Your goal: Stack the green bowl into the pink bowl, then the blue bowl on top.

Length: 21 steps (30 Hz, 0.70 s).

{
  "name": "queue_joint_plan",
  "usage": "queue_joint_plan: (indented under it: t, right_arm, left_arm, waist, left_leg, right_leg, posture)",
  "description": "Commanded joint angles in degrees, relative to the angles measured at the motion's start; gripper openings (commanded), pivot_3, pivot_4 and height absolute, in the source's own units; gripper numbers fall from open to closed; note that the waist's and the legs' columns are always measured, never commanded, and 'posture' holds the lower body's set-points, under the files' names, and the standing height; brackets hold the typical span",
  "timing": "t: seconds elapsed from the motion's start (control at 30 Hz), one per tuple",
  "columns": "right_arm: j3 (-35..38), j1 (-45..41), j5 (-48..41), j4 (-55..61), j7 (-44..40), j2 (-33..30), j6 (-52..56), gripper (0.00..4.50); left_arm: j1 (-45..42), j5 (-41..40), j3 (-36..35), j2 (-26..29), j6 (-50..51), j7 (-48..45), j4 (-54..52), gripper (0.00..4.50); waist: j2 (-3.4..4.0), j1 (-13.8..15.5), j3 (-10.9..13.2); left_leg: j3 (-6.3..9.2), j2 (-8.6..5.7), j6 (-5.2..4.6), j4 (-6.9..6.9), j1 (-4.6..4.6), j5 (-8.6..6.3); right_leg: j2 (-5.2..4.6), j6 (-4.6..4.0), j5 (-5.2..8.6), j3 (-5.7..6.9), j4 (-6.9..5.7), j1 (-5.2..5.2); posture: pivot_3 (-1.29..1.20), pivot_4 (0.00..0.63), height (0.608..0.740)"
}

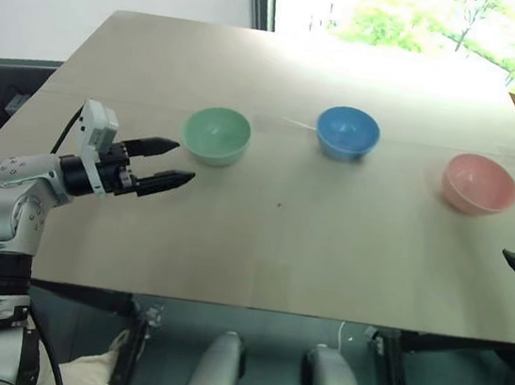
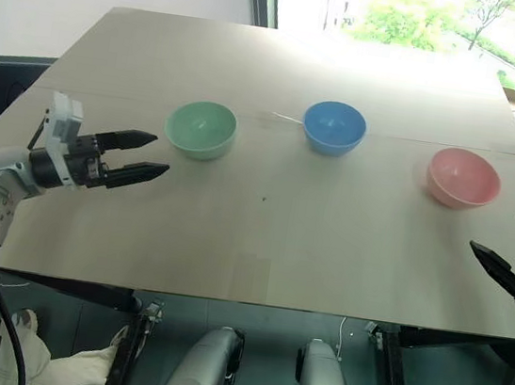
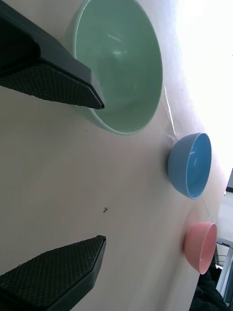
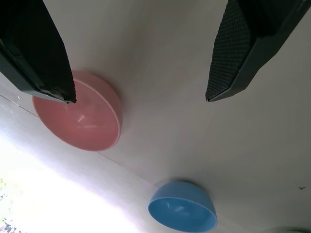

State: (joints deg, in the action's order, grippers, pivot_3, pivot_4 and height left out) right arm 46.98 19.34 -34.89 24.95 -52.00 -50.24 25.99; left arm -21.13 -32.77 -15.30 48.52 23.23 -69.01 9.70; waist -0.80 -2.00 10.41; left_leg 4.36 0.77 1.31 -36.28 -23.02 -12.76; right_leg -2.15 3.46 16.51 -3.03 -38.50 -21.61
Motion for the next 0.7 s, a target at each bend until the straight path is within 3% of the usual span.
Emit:
queue_joint_plan:
  t: [0.03,0.3,0.53,0.7]
  right_arm:
    - [0.31,-1.14,-0.22,1.64,0.42,-0.84,0.18,4.5]
    - [-5.65,-5.22,2.12,1.15,2.36,-0.88,-0.15,4.5]
    - [-26.57,-20.34,17.79,-8.98,11.19,-3.29,-0.73,4.5]
    - [-39.3,-34.43,25.56,-22.85,12.75,-0.6,-2.56,4.5]
  left_arm:
    - [-0.18,-1.1,-1.05,0.0,0.23,0.38,-2.9,4.41]
    - [-0.95,-1.87,0.1,-2.43,1.0,1.03,-5.46,4.41]
    - [-3.48,-3.7,3.18,-5.95,0.28,-1.63,-9.82,4.41]
    - [-3.87,-4.68,5.33,-7.78,0.27,-2.15,-14.18,4.41]
  waist:
    - [0.0,0.0,0.0]
    - [-0.01,0.0,0.01]
    - [-0.04,-0.21,0.03]
    - [-0.03,-0.3,0.06]
  left_leg:
    - [0.0,0.0,0.0,0.0,0.0,0.0]
    - [-0.02,0.01,0.0,0.0,0.0,0.0]
    - [-0.09,0.01,0.0,-0.07,0.07,0.0]
    - [-0.12,0.0,0.01,-0.04,0.02,0.01]
  right_leg:
    - [0.0,0.0,0.0,0.0,0.0,0.0]
    - [0.01,0.0,-0.01,-0.01,-0.01,0.0]
    - [0.01,0.01,-0.02,-0.08,-0.08,0.01]
    - [0.02,-0.01,-0.02,-0.12,-0.09,-0.08]
  posture:
    - [0.0,0.15,0.74]
    - [0.0,0.15,0.74]
    - [0.0,0.15,0.74]
    - [0.0,0.15,0.74]
